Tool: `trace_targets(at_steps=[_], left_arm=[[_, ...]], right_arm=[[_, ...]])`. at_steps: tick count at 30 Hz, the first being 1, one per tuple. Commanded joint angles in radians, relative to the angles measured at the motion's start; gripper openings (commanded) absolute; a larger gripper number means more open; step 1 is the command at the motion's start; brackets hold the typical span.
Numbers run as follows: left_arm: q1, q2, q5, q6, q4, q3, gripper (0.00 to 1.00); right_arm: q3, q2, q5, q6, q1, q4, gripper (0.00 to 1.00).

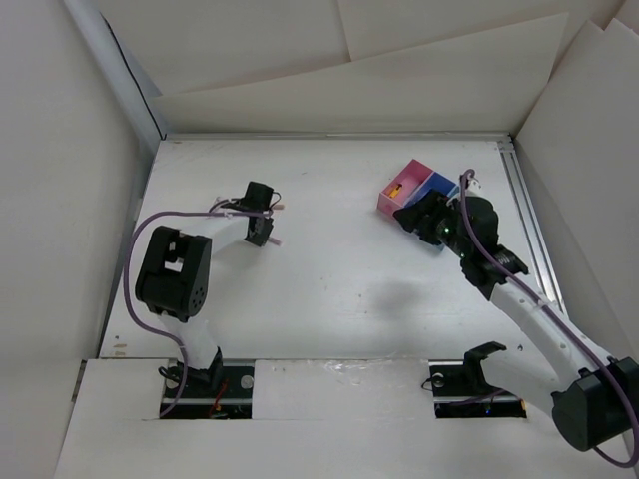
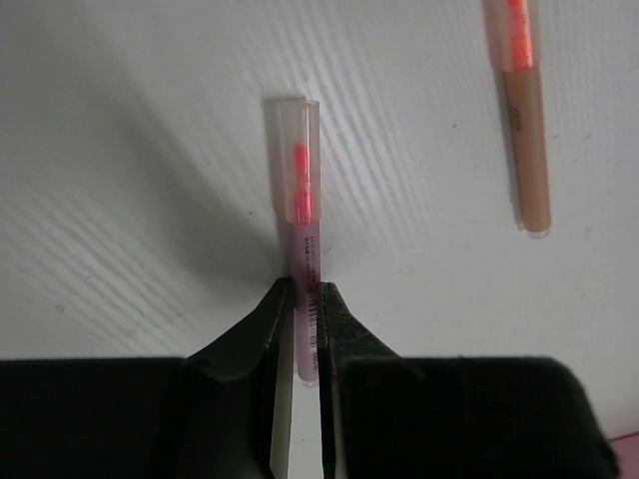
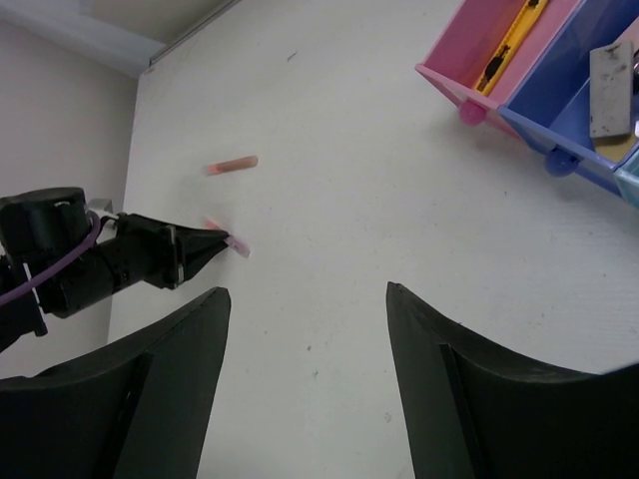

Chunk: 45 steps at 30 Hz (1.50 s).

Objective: Sort the stationery into containers
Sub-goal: Pick up the pen from the center of the board, then place the pen in the storage box.

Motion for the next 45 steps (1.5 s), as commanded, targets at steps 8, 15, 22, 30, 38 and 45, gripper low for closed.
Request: trace_targets(at_steps=[8,15,22,30,38,45], left_arm=[[-0.157,-0.196,-0.039,0.106,-0.007,-0.129,0.00],[-0.295,-0.307,0.048,0.323,0.255,-0.215,0.00],[-0.440,-0.307,0.133,0.561,0.439,-0.224,0.00],[-0.512,-0.281,0.261,0.664,0.599,-0.236,0.00],[-0.596,-0.314,0.304,0.727,0.639,-0.230,0.00],[-0.638,-0.291,0.318,0.756,0.639,-0.198,0.00]], right_arm=[[0.037,0.096,-0.128,-0.033,0.004,0.043,0.78],[0.037,0.153,-0.183,-0.042,0.043,0.084,0.79],[0.057,0.209,-0.244,-0.033,0.064,0.112,0.77],[0.066,0.248,-0.211,-0.004,0.110,0.124,0.31],[0.066,0.292,-0.211,-0.004,0.129,0.133,0.70],[0.066,0.303,-0.151,-0.004,0.149,0.133,0.63]])
